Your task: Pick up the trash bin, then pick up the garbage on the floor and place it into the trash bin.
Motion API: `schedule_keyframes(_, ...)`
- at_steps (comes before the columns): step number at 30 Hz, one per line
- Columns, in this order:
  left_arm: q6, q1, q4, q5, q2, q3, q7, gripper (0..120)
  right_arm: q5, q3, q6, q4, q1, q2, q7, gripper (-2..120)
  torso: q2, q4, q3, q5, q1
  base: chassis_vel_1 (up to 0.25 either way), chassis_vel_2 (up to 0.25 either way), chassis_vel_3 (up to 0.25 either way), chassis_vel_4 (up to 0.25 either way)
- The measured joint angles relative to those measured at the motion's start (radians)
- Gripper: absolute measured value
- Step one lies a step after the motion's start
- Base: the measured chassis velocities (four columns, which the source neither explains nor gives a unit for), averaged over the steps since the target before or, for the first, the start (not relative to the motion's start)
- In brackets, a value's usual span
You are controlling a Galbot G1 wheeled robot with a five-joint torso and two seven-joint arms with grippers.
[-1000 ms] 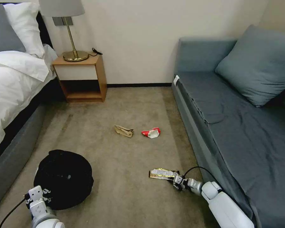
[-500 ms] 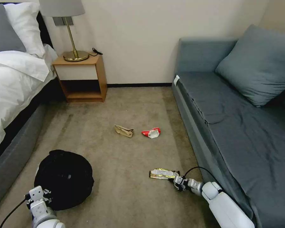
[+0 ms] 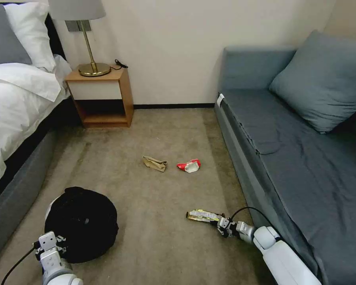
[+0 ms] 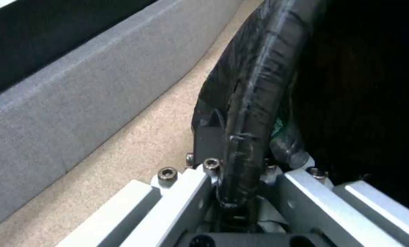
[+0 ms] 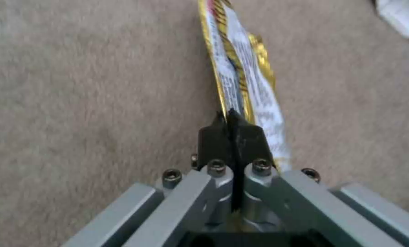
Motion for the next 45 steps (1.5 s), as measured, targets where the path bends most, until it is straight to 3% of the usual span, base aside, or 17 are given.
schedule_keyframes(11, 0.005, 0.001, -0.013, 0.017, -0.006, 0.012, 0.001, 0, 0.047, -0.013, -0.028, 0.125, -0.022, -0.023, -0.015, 0, 0.0, -0.0001, 0.0, -0.0005, 0.0, 0.0, 0.0, 0.0, 0.0)
schedule_keyframes(20, 0.005, 0.006, -0.02, 0.017, -0.004, 0.012, 0.003, 0, 0.045, -0.017, -0.036, 0.143, -0.026, -0.016, -0.019, 0, 0.0, 0.0, 0.0, -0.0009, 0.0, 0.0, 0.0, 0.0, 0.0)
schedule_keyframes(32, 0.001, -0.002, -0.004, 0.015, -0.001, 0.012, 0.003, 0, -0.047, -0.018, -0.027, 0.067, -0.015, -0.007, 0.028, 0, 0.0, 0.0003, 0.0, 0.0, 0.0, 0.0, 0.0, 0.0, 0.0)
schedule_keyframes(45, -0.001, -0.007, 0.011, 0.02, -0.003, 0.01, 0.002, 0, -0.014, -0.05, -0.033, -0.092, 0.104, 0.022, 0.042, 0, 0.0, 0.0002, 0.0, 0.0003, 0.0, 0.0, 0.0, 0.0, 0.0)
